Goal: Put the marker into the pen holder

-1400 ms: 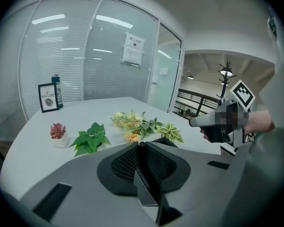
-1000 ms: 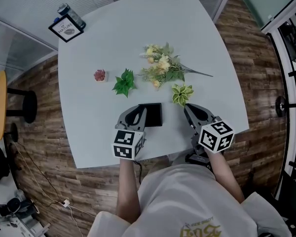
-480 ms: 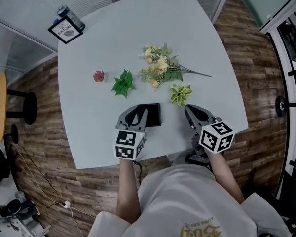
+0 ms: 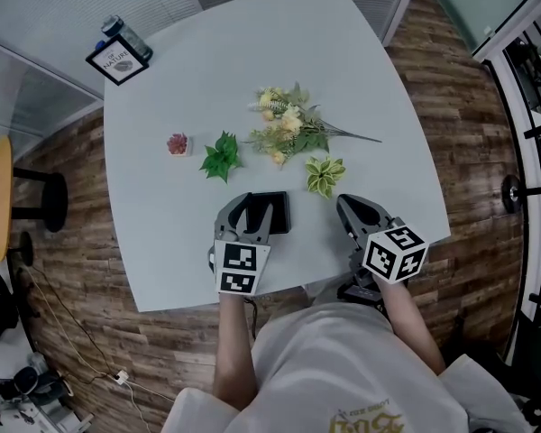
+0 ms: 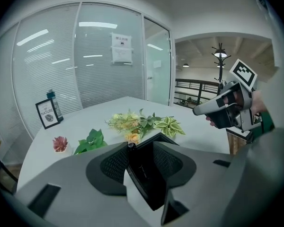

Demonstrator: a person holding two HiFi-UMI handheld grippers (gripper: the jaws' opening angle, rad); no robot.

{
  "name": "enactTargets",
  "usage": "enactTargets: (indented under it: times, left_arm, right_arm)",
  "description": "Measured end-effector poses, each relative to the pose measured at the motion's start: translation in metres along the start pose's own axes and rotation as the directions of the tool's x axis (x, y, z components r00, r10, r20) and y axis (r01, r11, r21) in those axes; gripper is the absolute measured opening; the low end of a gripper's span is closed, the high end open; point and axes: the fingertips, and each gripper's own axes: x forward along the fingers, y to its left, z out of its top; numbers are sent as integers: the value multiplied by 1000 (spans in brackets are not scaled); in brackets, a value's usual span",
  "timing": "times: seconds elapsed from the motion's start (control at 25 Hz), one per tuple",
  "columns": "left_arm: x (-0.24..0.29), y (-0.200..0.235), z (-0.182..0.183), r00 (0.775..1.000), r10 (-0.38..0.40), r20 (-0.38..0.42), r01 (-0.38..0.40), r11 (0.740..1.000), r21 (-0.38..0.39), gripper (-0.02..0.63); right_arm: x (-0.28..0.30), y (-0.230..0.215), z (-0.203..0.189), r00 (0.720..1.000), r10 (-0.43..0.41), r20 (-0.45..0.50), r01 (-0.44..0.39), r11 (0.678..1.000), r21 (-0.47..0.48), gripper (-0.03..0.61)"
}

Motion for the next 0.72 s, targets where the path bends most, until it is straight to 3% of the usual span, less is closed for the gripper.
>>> enactTargets:
  times: [0.12,0.32,0.72]
  left_arm:
    - [-1,-2,3,1000,15,9,-15,1000,-10,176]
    - [-11,7,23,994,62,93,-56,997,-58,213]
    - [-41,-5,53,978,46,205,-21,992,-124,212]
  right_arm:
    - [-5,0,3,1000,-1,7,1,1000,-3,17]
    - [-14,3,11,999,2,32,-2,1000,-5,17]
    - [-39,23,33,995,29,97,-23,998,-62,17]
